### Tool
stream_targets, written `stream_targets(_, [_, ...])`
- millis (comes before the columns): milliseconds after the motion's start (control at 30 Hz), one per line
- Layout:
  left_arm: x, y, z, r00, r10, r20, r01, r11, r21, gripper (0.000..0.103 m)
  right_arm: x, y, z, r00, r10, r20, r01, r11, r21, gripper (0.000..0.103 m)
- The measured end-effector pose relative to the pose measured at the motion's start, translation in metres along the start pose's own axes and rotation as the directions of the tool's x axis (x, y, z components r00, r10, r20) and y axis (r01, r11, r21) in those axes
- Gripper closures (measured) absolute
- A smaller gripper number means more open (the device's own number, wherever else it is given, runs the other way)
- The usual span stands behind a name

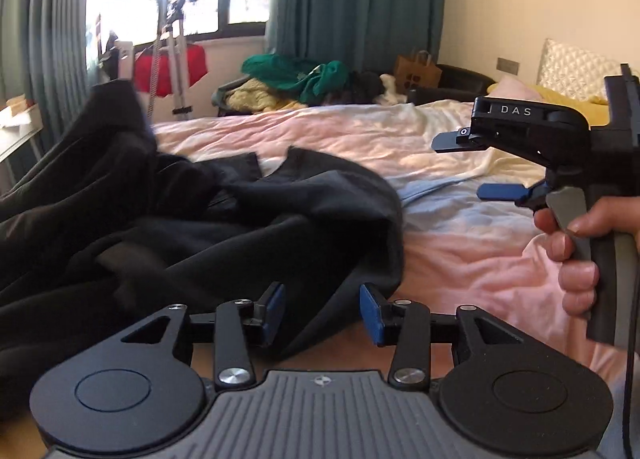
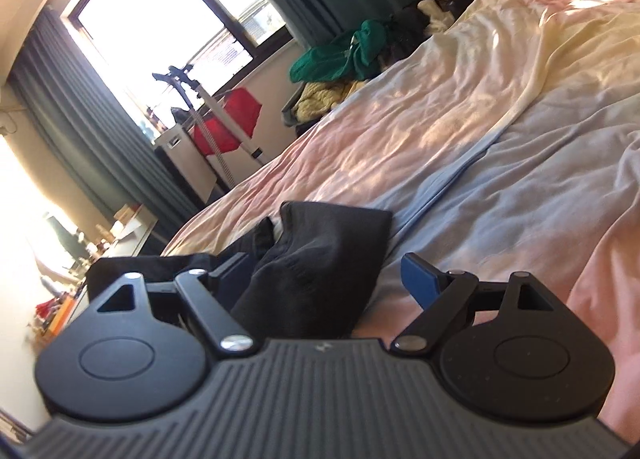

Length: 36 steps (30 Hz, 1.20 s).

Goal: Fold clothes

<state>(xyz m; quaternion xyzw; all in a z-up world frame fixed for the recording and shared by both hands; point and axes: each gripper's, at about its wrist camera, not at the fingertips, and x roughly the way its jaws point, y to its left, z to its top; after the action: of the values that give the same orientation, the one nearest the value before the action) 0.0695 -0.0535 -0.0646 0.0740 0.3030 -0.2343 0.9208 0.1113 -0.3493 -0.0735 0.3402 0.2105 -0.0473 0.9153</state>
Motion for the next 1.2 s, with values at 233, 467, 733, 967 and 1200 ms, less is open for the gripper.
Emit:
stream_targets(233, [-0.051,0.084,-0.032,0.989,0.147,-0.012,-0.147,0.981,-0.13,0.054,0.029,0.065,-0.011,0.995,0.083,-0.063,-0.096,0.967,-0.234,0.019])
stream_targets(467, [-0.059,0.116,-0.054,0.975,0.222,-0.029,-0.22,0.929,-0.297,0.054,0.073,0.104,-0.018,0.992,0.066,-0.109,-0.105,0.909,-0.402,0.019])
stream_targets(733, [-0.046,0.128,-0.057,0.964,0.259,-0.056,-0.26,0.885,-0.386,0.051,0.13,0.112,-0.03,0.977,0.011,-0.215,-0.116,0.867,-0.484,0.02])
stream_targets(967, [-0.033,0.131,-0.054,0.96,0.267,-0.085,-0.278,0.868,-0.411,0.051,0.13,0.131,-0.063,0.972,-0.087,-0.217,-0.104,0.673,-0.733,0.021])
stream_targets(1200, [-0.03,0.126,-0.056,0.958,0.28,-0.066,-0.283,0.877,-0.387,0.051,0.125,0.117,-0.05,0.977,-0.114,-0.181,-0.04,0.733,-0.679,0.077])
